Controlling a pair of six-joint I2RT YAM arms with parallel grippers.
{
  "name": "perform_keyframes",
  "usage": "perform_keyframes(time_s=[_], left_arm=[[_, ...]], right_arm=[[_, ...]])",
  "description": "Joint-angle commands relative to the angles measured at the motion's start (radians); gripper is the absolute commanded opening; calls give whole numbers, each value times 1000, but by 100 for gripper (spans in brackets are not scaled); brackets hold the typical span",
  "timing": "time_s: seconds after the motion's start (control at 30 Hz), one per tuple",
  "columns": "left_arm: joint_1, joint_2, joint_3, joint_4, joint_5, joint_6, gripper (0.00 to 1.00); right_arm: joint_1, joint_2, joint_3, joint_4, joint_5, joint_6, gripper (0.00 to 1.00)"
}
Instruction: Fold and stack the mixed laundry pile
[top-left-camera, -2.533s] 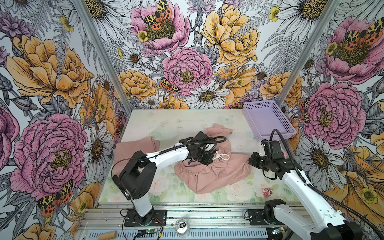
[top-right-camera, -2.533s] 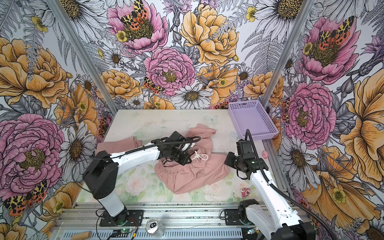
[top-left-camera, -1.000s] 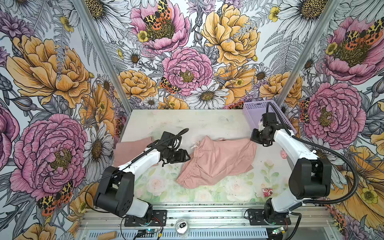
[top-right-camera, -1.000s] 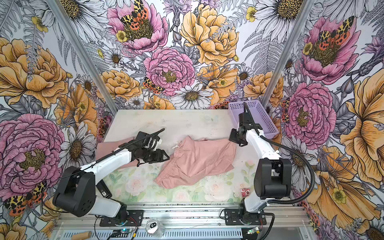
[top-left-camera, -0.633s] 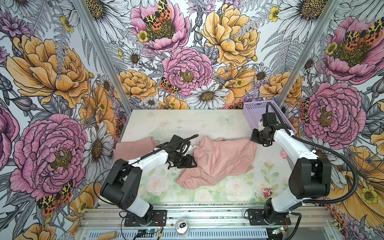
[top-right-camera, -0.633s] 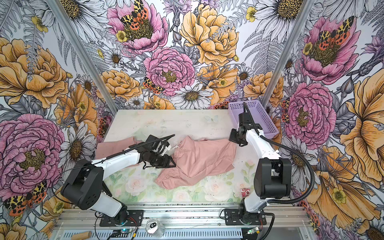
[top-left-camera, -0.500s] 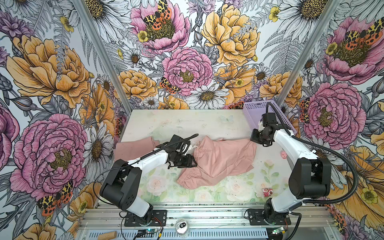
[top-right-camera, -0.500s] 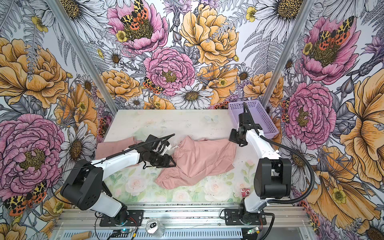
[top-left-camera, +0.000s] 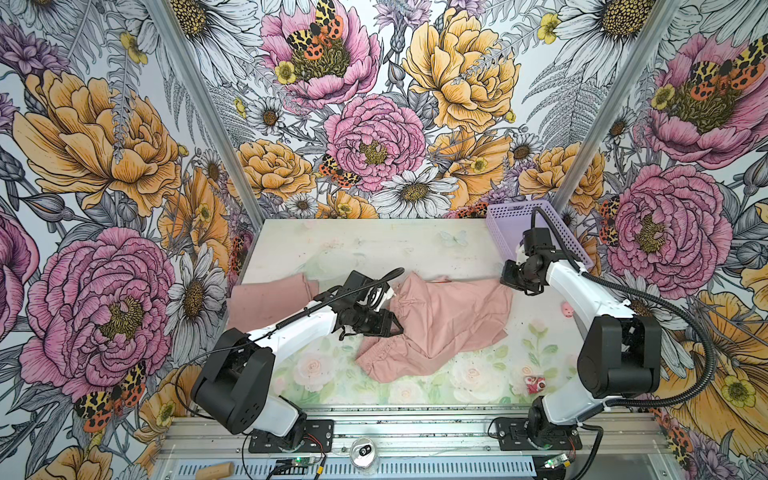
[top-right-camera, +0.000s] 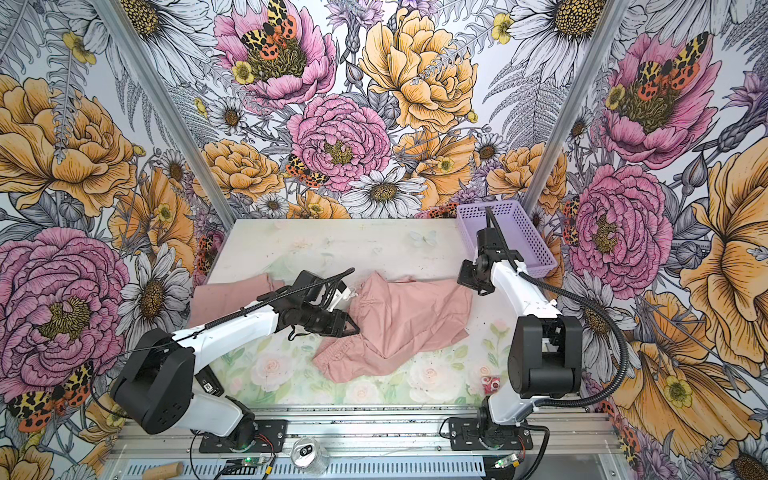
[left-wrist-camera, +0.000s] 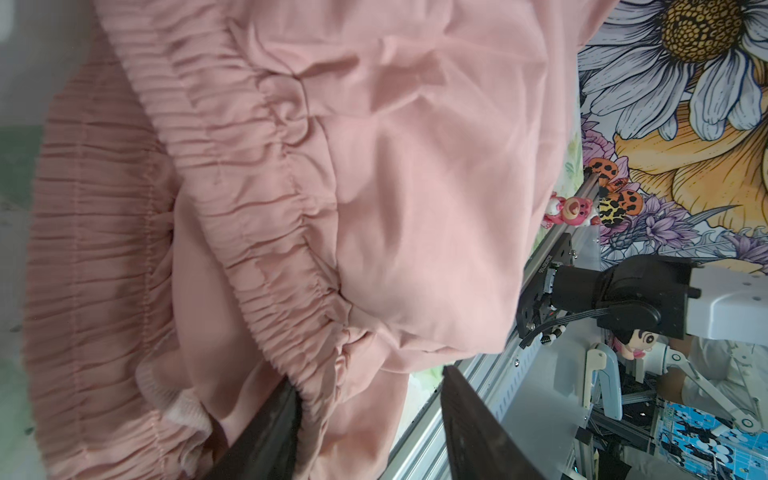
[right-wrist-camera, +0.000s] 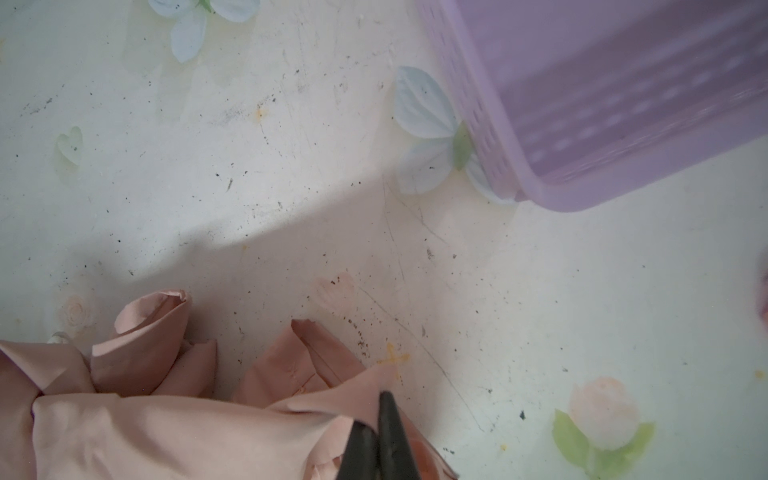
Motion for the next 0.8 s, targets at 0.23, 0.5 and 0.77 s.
perform_keyframes(time_s=[0.23, 0.5, 0.77], left_arm=[[44, -23, -102, 128, -4, -82, 17], [127, -270, -84, 96, -32, -137, 0], [298, -459, -38, -21, -18, -123, 0]], right_arm=[[2, -42, -22, 22, 1, -5, 0], [0, -53, -16, 22, -24, -17, 27], [11, -313, -223, 25, -62, 38, 62]])
